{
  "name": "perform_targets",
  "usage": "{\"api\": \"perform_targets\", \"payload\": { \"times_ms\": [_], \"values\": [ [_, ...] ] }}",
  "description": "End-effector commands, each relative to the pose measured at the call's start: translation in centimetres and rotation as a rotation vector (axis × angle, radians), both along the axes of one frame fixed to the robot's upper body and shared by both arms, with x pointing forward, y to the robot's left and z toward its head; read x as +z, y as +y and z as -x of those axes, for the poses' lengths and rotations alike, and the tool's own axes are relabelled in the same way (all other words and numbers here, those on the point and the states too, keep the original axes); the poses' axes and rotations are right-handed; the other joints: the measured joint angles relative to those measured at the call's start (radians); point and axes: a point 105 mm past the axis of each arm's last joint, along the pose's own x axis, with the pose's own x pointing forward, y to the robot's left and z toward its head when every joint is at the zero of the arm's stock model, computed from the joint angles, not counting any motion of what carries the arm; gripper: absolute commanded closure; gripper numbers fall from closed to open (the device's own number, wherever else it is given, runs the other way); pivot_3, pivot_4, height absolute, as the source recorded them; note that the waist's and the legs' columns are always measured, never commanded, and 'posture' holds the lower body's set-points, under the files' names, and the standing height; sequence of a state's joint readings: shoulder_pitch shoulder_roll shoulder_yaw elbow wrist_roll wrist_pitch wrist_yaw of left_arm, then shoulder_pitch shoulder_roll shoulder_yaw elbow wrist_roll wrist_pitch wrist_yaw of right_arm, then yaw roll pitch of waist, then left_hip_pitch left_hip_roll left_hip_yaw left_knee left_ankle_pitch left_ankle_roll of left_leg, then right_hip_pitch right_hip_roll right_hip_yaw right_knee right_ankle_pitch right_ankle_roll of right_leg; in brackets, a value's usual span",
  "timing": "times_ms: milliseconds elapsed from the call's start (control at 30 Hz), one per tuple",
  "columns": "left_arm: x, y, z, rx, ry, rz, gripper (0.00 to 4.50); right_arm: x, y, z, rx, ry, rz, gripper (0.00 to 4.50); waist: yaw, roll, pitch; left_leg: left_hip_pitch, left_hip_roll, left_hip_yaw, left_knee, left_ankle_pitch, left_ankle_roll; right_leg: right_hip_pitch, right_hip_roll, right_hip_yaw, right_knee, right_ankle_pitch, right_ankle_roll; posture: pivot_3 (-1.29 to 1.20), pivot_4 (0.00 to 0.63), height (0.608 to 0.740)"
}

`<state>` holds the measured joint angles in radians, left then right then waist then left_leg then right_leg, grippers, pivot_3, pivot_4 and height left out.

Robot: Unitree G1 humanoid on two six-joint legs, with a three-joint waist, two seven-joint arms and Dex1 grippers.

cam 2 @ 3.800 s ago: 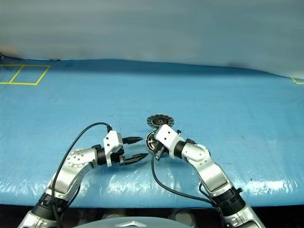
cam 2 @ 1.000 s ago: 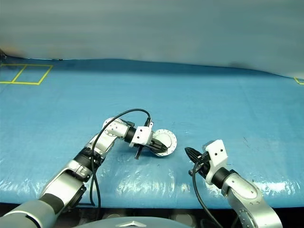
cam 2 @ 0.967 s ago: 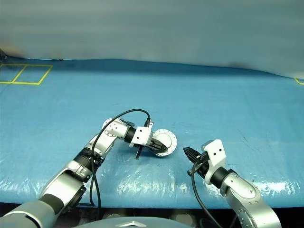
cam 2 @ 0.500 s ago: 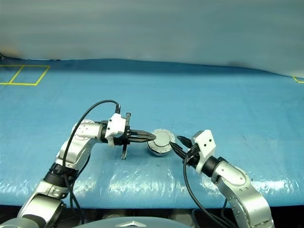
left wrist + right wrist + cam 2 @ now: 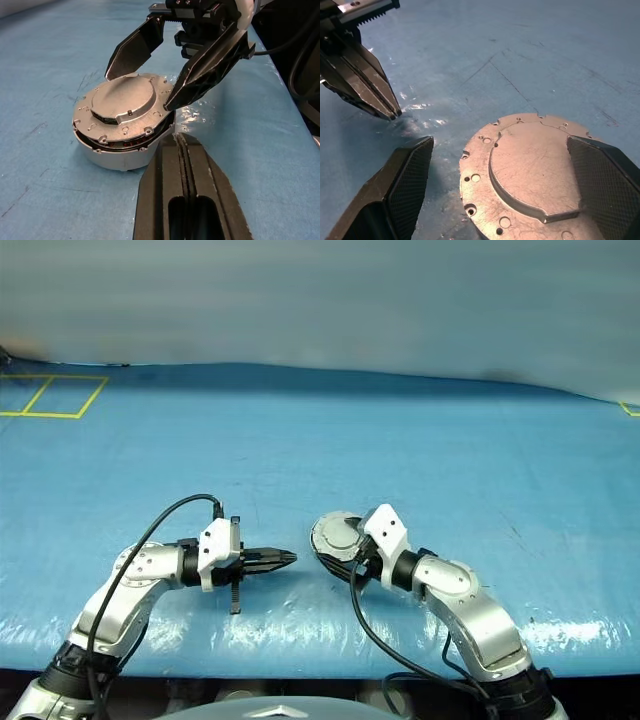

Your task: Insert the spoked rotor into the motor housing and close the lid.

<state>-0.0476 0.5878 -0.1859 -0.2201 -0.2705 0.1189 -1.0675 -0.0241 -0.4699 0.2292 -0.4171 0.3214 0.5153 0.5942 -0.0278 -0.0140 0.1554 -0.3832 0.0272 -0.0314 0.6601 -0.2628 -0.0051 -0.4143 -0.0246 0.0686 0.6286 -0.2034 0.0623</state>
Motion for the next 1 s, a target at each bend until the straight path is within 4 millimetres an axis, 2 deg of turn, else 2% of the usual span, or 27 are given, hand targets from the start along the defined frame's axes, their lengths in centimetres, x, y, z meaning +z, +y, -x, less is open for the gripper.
{"api": "perform_targets", "payload": {
  "times_ms": [33, 200, 400, 500, 567, 600, 867, 1000],
  "values": [
    [0.8, 0.1, 0.1, 0.023, -0.062, -0.007, 4.50, 0.3, 0.2, -0.5, 0.026, -0.062, 0.042, 0.03, -0.001, 0.000, 0.000, 0.000, 0.000, 0.000, 0.000, 0.000, 0.000, 0.000, 0.000, 0.000, 0.000, 0.000, 0.000, 0.00, 0.150, 0.740],
    [0.5, 0.0, 0.3, 0.074, -0.046, 0.024, 4.50, 0.1, 0.2, -0.7, 0.031, -0.067, 0.054, 0.03, 0.000, 0.000, 0.000, 0.000, 0.000, 0.000, 0.000, 0.000, 0.000, 0.000, 0.000, 0.000, 0.000, 0.000, 0.000, 0.00, 0.150, 0.740],
    [0.2, -0.3, 0.3, 0.075, -0.043, 0.021, 4.50, -1.1, 0.2, -0.5, 0.038, -0.058, 0.110, 0.03, 0.000, 0.000, 0.000, 0.000, 0.000, 0.000, 0.000, 0.000, 0.000, 0.000, 0.000, 0.000, 0.000, 0.000, 0.000, 0.00, 0.150, 0.740],
    [0.3, -0.3, 0.1, 0.073, -0.052, 0.020, 4.50, -1.1, 0.5, -0.3, 0.047, -0.054, 0.088, 0.57, -0.001, 0.000, 0.000, 0.001, 0.000, 0.000, 0.000, 0.000, 0.000, 0.000, 0.000, 0.000, 0.000, 0.000, 0.000, 0.00, 0.150, 0.740],
    [0.3, -0.4, 0.0, 0.065, -0.055, 0.013, 4.50, -1.3, 0.5, -0.6, 0.025, -0.067, 0.107, 1.23, -0.001, 0.000, 0.000, 0.001, 0.000, 0.000, 0.000, 0.000, 0.000, 0.000, 0.000, 0.000, 0.000, 0.000, 0.000, 0.00, 0.150, 0.740],
    [0.3, -0.4, -0.1, 0.063, -0.054, 0.011, 4.50, -1.3, 0.5, -0.6, 0.020, -0.068, 0.111, 1.42, -0.001, 0.000, 0.000, 0.001, 0.000, 0.000, 0.000, 0.000, 0.000, 0.000, 0.000, 0.000, 0.000, 0.000, 0.000, 0.00, 0.150, 0.740],
    [0.2, -0.7, -0.4, 0.040, -0.062, 0.000, 4.50, -1.9, 0.0, -0.2, 0.002, -0.056, 0.135, 1.42, -0.004, 0.000, 0.000, 0.001, 0.000, 0.000, 0.000, 0.000, 0.000, 0.001, 0.000, 0.000, 0.000, 0.000, 0.000, 0.00, 0.150, 0.740],
    [0.2, -0.8, -0.5, 0.034, -0.067, -0.004, 4.50, -1.4, -0.5, -0.2, -0.015, -0.057, 0.109, 1.42, -0.003, 0.000, 0.000, 0.001, 0.000, 0.000, 0.000, 0.000, 0.000, 0.001, 0.000, 0.000, 0.000, 0.000, 0.000, 0.00, 0.150, 0.740]
  ]
}}
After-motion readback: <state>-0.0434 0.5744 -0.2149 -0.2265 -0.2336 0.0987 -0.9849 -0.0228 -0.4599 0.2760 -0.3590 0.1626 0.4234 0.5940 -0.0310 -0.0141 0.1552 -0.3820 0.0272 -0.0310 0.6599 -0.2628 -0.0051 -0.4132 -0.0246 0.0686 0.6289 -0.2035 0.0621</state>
